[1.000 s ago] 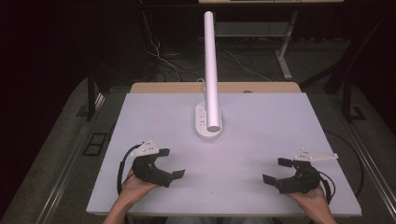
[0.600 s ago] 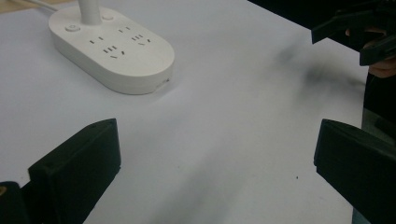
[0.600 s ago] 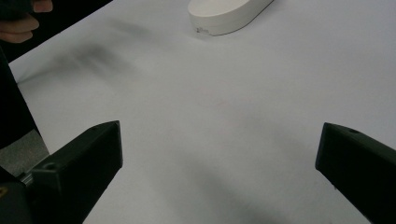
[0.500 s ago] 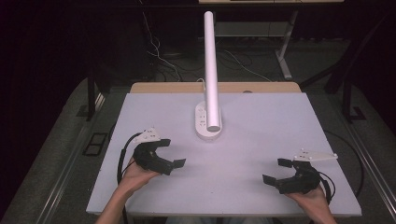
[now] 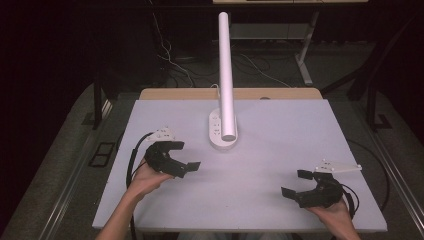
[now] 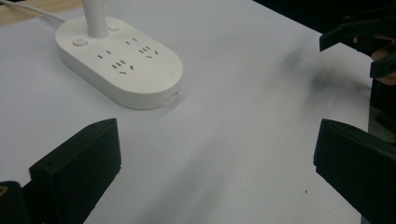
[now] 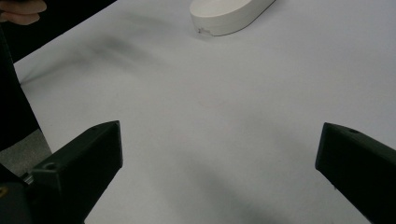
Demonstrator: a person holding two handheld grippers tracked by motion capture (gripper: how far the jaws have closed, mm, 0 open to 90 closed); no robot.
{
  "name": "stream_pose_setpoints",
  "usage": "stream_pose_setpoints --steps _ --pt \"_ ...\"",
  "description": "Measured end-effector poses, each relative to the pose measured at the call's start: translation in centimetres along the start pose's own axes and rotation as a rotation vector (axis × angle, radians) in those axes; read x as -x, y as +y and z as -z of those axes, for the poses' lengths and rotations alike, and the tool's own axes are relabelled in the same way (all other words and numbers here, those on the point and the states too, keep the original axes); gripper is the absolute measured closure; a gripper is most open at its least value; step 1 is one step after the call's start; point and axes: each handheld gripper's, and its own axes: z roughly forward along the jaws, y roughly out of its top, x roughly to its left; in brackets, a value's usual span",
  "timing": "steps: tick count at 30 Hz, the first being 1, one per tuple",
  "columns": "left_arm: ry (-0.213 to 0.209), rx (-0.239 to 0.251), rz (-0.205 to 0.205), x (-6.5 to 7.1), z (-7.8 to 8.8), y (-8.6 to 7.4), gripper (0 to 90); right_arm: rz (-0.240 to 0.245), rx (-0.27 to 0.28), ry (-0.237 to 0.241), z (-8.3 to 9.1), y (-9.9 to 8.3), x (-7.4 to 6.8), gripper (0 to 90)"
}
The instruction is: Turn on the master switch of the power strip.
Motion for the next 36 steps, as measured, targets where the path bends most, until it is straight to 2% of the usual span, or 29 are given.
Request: stream_pose_setpoints --steps 5,9,18,23,36 --pt "0.003 -0.018 -0.014 -0.2 -0.2 0.8 0.0 -0.003 0.003 0.002 0.1 0.0 0.0 0.2" --pt "0.009 -0.041 -0.04 -0.7 -0.1 1.8 0.0 0.003 0.003 -0.001 0.1 0.0 0.1 0.2" --pt "0.017 -0.059 -0.064 -1.2 -0.4 3.1 0.3 0.001 0.003 0.003 0.1 -0.1 0.1 0.2" --pt "0.019 -0.064 -0.067 -1.6 -0.7 3.7 0.7 -0.016 -0.004 0.006 0.2 -0.1 0.0 0.2" --pt "0.029 -0.073 -0.055 -3.2 -1.4 5.3 1.0 -0.008 0.004 0.0 0.2 -0.1 0.2 0.2"
